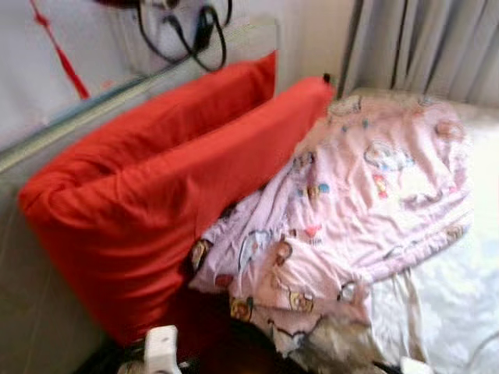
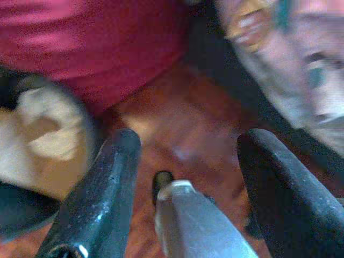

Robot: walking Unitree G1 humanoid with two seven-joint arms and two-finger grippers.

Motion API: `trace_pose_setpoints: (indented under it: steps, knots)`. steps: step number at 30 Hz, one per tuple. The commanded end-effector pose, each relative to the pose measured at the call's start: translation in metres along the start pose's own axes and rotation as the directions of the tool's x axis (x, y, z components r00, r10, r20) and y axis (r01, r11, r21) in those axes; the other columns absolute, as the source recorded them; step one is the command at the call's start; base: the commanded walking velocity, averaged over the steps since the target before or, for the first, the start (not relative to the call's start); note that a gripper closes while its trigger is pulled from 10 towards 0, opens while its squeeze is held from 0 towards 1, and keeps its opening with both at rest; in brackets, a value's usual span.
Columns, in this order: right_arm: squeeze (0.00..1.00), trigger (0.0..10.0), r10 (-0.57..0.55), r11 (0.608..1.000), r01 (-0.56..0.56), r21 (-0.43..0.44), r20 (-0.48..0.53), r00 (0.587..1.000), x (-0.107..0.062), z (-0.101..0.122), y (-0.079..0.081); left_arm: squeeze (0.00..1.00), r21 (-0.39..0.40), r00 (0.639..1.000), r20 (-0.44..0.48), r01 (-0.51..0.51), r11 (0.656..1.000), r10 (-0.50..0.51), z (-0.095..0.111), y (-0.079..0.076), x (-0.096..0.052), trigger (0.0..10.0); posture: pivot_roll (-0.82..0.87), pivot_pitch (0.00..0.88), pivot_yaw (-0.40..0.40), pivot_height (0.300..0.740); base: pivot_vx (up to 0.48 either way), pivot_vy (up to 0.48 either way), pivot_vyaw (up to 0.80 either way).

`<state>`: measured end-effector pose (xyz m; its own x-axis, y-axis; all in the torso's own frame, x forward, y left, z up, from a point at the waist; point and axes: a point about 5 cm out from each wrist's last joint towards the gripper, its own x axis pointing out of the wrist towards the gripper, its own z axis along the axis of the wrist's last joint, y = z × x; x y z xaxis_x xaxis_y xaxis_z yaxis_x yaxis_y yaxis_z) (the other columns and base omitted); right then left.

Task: Clean up the room

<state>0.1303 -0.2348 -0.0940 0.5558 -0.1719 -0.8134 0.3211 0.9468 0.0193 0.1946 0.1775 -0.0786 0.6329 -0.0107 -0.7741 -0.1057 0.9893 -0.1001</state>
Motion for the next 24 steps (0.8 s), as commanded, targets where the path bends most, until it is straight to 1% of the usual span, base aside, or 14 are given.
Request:
trace_pose_setpoints:
  steps: [1, 7, 10, 11, 12, 13, 14, 17, 18, 20, 21, 22, 23, 24]
  knots:
    - [0.0, 10.0, 0.034, 0.999, -0.034, 0.005, 0.024, 0.999, 0.003, 0.005, 0.014, 0.0, 0.019, 0.999, -0.011, -0.048, 0.999, 0.048, -0.003, 0.019, -0.003, 10.0, 0.02, 0.007, 0.032, 0.74, 0.3, 0.0, 0.0]
    - [0.0, 10.0, 0.055, 0.998, -0.054, -0.009, 0.059, 0.997, 0.004, 0.013, 0.015, 0.0, 0.005, 0.999, 0.017, -0.047, 0.999, 0.047, 0.0, 0.02, -0.003, 10.0, 0.02, 0.004, 0.038, 0.74, 0.096, 0.0, 0.0]
    - [0.0, 10.0, 0.082, 0.997, -0.08, -0.019, 0.106, 0.991, 0.006, 0.026, 0.02, 0.0, 0.022, 0.999, 0.039, -0.034, 0.999, 0.033, 0.005, 0.017, -0.003, 10.0, 0.02, 0.004, 0.039, 0.74, 0.0, 0.0, 0.0]
    - [0.0, 10.0, 0.09, 0.996, -0.088, -0.023, 0.122, 0.988, 0.008, 0.033, 0.022, 0.0, 0.025, 0.998, 0.045, -0.033, 0.999, 0.032, 0.006, 0.016, -0.002, 10.0, 0.02, 0.004, 0.039, 0.74, 0.0, 0.0, 0.0]
    - [0.0, 10.0, 0.118, 0.993, -0.112, -0.045, 0.171, 0.978, 0.011, 0.053, 0.031, 0.0, 0.018, 0.997, 0.071, -0.029, 0.999, 0.027, 0.01, 0.016, -0.002, 10.0, 0.02, 0.0, 0.04, 0.74, 0.0, 0.0, 0.0]
    - [0.0, 10.0, 0.118, 0.993, -0.112, -0.045, 0.171, 0.978, 0.011, 0.053, 0.031, 0.0, 0.018, 0.997, 0.071, -0.029, 0.999, 0.027, 0.01, 0.016, -0.002, 10.0, 0.02, 0.0, 0.04, 0.74, 0.0, 0.0, 0.0]
    - [0.0, 10.0, 0.146, 0.989, -0.134, -0.066, 0.228, 0.963, 0.013, 0.075, 0.04, 0.0, 0.009, 0.995, 0.097, -0.027, 1.0, 0.026, 0.014, 0.016, -0.002, 10.0, 0.02, 0.001, 0.039, 0.74, 0.0, 0.0, 0.0]
    - [0.0, 10.0, 0.192, 0.981, -0.174, -0.087, 0.311, 0.931, 0.013, 0.101, 0.05, 0.0, -0.018, 0.985, 0.166, -0.034, 0.999, 0.037, 0.026, 0.019, -0.002, 10.0, 0.02, 0.0, 0.039, 0.74, 0.0, 0.0, 0.0]
    - [0.0, 10.0, 0.214, 0.977, -0.196, -0.085, 0.375, 0.902, 0.011, 0.118, 0.055, 0.0, -0.039, 0.97, 0.239, -0.04, 0.998, 0.048, 0.039, 0.023, -0.003, 10.0, 0.02, 0.0, 0.04, 0.74, 0.0, 0.0, 0.0]
    - [0.0, 10.0, 0.217, 0.976, -0.201, -0.081, 0.392, 0.894, 0.011, 0.122, 0.056, 0.0, -0.045, 0.964, 0.261, -0.041, 0.998, 0.051, 0.043, 0.024, -0.003, 10.0, 0.02, 0.0, 0.04, 0.74, 0.0, 0.0, 0.0]
    - [0.0, 10.0, 0.226, 0.974, -0.214, -0.079, 0.455, 0.861, 0.008, 0.136, 0.057, 0.0, -0.04, 0.943, 0.33, -0.027, 0.999, 0.039, 0.056, 0.025, -0.005, 10.0, 0.02, 0.0, 0.041, 0.74, 0.0, 0.0, 0.0]
    - [0.0, 10.0, 0.226, 0.974, -0.214, -0.079, 0.455, 0.861, 0.008, 0.136, 0.057, 0.0, -0.04, 0.943, 0.33, -0.027, 0.999, 0.039, 0.056, 0.025, -0.005, 10.0, 0.02, 0.0, 0.041, 0.74, 0.0, 0.0, 0.0]
    - [0.0, 10.0, 0.251, 0.967, -0.23, -0.105, 0.523, 0.815, 0.004, 0.149, 0.061, 0.0, -0.037, 0.899, 0.437, -0.001, 0.999, 0.017, 0.08, 0.024, -0.007, 10.0, 0.03, 0.0, 0.043, 0.74, 0.0, 0.0, 0.0]
    - [0.0, 10.0, 0.267, 0.963, -0.233, -0.133, 0.554, 0.788, 0.001, 0.155, 0.064, 0.0, -0.038, 0.862, 0.507, 0.009, 0.999, 0.012, 0.095, 0.024, -0.01, 10.0, 0.02, 0.0, 0.044, 0.74, 0.0, 0.0, 0.0]
